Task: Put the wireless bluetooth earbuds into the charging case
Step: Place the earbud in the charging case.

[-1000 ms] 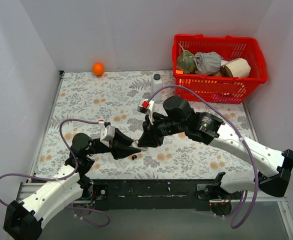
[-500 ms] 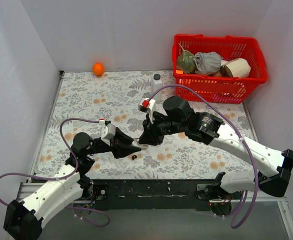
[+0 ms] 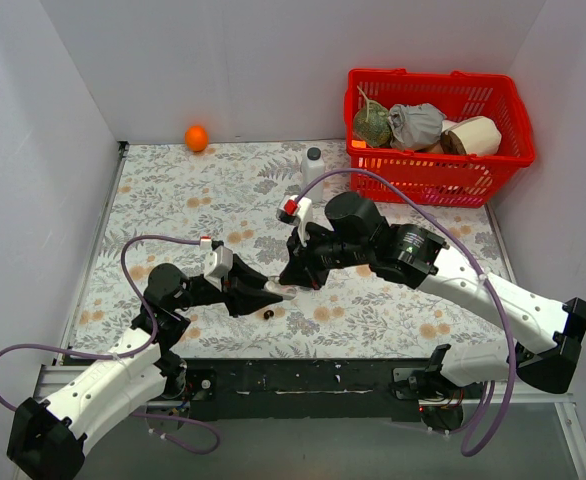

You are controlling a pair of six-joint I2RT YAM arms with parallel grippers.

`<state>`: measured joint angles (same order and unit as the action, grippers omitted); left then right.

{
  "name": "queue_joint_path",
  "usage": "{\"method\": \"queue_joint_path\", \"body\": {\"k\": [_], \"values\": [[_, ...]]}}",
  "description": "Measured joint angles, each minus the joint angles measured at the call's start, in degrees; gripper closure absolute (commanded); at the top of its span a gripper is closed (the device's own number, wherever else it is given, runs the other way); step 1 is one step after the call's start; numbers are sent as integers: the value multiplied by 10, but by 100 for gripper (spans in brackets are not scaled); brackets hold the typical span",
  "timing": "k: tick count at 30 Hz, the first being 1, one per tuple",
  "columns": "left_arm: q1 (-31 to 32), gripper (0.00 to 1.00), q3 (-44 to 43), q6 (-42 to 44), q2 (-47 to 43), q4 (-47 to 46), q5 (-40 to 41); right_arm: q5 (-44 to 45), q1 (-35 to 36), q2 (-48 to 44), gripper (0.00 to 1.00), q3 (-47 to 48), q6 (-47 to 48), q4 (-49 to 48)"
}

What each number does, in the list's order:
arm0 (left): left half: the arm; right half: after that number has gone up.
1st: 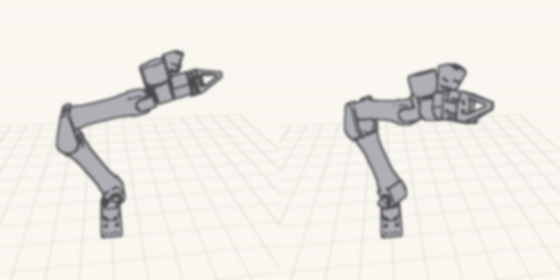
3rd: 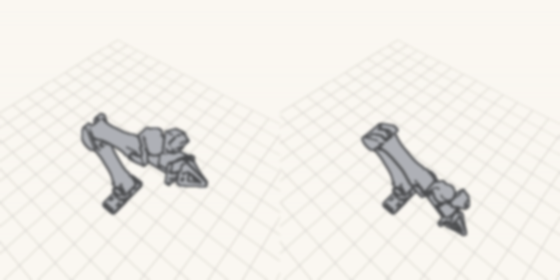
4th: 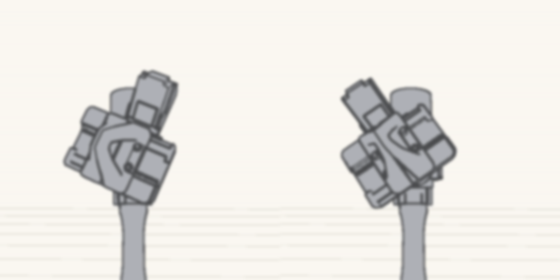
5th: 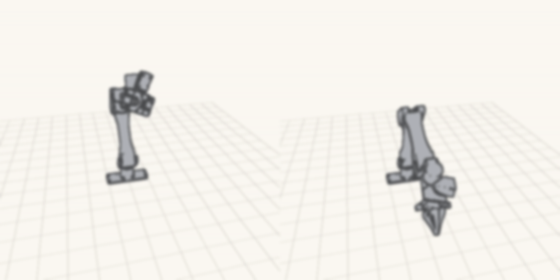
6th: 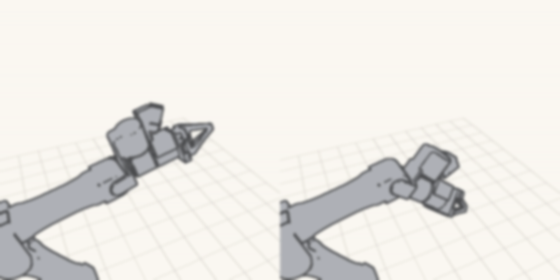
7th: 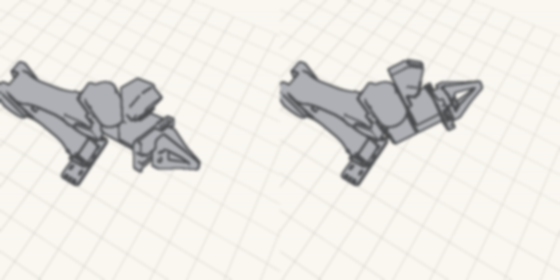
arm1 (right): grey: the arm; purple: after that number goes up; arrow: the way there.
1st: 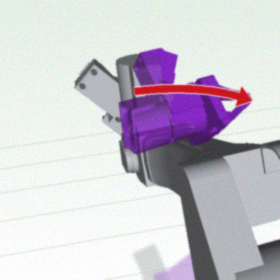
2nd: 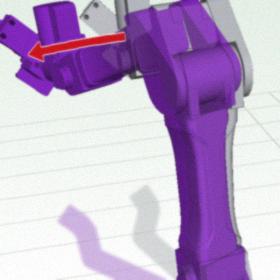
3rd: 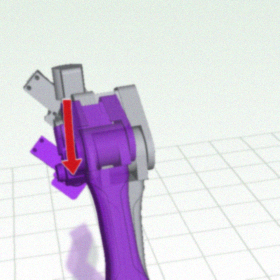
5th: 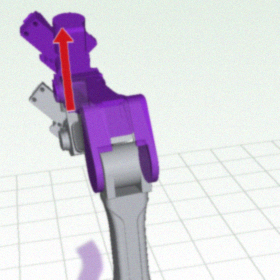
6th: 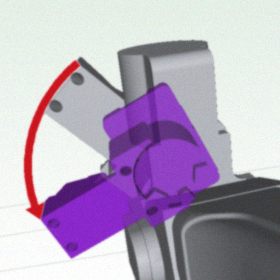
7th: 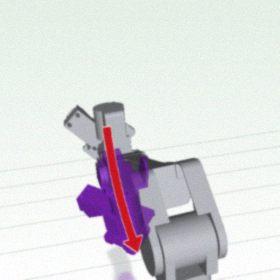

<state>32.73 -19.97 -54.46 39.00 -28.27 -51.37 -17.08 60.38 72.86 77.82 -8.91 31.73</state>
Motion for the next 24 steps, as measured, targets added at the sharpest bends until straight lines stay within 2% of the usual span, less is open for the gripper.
{"method": "queue_joint_path", "body": {"k": [6,14,24], "values": [[0,100,0,1,1,0,-2,-28,0,1,99,18,11,20],[0,100,0,11,1,0,-25,-89,0,25,99,89,41,64],[0,100,-1,16,6,2,-56,-116,3,61,99,94,66,125]]}}
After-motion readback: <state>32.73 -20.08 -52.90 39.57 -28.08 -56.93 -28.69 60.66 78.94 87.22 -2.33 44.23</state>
